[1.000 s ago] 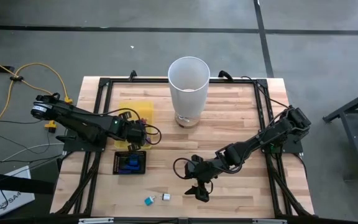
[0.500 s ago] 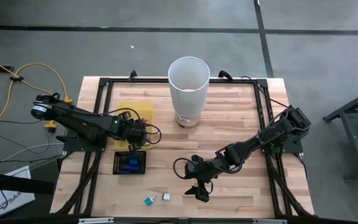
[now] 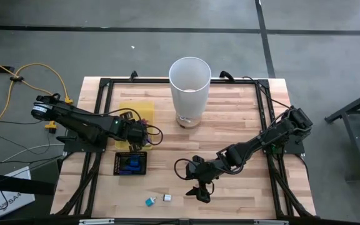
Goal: Pick & Place Office items
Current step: Put the blue charger adapter into the yellow bin
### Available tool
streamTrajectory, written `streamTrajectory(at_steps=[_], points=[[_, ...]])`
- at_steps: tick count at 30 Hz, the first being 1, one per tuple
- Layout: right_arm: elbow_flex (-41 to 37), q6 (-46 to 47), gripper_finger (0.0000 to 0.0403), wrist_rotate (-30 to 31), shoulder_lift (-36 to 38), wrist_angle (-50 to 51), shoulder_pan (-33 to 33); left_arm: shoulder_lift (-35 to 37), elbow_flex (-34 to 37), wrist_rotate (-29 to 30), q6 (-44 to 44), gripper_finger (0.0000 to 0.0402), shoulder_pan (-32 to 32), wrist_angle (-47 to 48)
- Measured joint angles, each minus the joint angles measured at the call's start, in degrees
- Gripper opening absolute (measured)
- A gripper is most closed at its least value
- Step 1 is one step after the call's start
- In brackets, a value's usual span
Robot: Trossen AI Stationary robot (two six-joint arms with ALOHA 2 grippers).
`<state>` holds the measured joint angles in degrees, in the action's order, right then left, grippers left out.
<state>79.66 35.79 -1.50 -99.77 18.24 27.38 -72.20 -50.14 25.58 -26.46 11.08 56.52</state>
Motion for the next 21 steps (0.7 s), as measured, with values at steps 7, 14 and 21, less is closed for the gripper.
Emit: streamTrajectory(at_steps=[7, 14, 21], points=[[0.0, 0.0, 0.03, 0.02, 0.0, 0.0, 0.0, 0.0, -2.62, -0.28, 4.46, 0.0198, 2.77, -3.81], [0.0, 0.0, 0.03, 0.02, 0.0, 0.0, 0.0, 0.0, -4.85, -0.61, 5.88, 0.0198, 8.23, -8.29], [0.0, 0.0, 0.03, 0.02, 0.0, -0.02, 0.0, 0.0, -6.91, -0.57, 5.59, 0.0198, 13.96, -11.66]])
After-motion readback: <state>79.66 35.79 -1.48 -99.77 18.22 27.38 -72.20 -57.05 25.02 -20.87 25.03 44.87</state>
